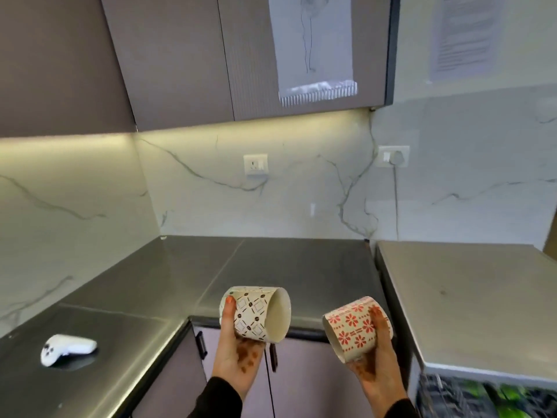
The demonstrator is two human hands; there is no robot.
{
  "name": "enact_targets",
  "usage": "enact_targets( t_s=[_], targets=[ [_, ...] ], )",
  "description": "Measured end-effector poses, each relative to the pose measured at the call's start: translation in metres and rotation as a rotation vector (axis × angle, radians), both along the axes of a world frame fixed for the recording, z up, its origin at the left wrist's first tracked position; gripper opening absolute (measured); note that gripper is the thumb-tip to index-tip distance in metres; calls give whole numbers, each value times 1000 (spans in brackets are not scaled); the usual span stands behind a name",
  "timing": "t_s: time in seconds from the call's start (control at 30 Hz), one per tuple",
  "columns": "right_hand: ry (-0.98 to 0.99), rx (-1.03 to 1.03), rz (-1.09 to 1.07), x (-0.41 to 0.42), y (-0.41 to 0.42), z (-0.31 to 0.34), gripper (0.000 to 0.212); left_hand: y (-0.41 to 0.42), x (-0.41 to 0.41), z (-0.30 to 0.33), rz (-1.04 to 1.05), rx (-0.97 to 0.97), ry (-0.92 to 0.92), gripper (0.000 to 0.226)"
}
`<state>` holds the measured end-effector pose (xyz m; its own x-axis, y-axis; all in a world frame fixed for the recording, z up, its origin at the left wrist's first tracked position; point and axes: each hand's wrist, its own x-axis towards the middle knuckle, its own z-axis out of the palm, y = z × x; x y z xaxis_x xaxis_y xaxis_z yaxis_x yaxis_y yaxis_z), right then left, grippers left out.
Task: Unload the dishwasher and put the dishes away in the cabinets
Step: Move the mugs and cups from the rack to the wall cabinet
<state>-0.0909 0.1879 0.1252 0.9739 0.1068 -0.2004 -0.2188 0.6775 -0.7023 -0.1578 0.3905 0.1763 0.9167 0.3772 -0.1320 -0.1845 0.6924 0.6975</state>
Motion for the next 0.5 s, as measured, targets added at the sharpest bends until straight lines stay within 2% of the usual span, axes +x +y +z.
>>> enact_targets(
  t_s=[0.1,0.2,0.23,0.33,0.43,0.5],
  targets=[
    [-129,-38,64,47,24,43,85,27,47,39,5,26,-86,50],
    [-269,-154,120,94,45,87,60,54,92,76,28,49,-173,49],
    [-301,-191,131,108,53,101,59,64,106,89,20,59,-199,48],
    [-397,-259,150,146,79,141,74,87,147,128,-25,113,-245,54],
    [-468,-297,156,180,104,176,45,107,184,166,-60,133,-340,54],
    [-516,-326,154,201,120,196,38,120,206,188,-68,140,-401,56]
  ],
)
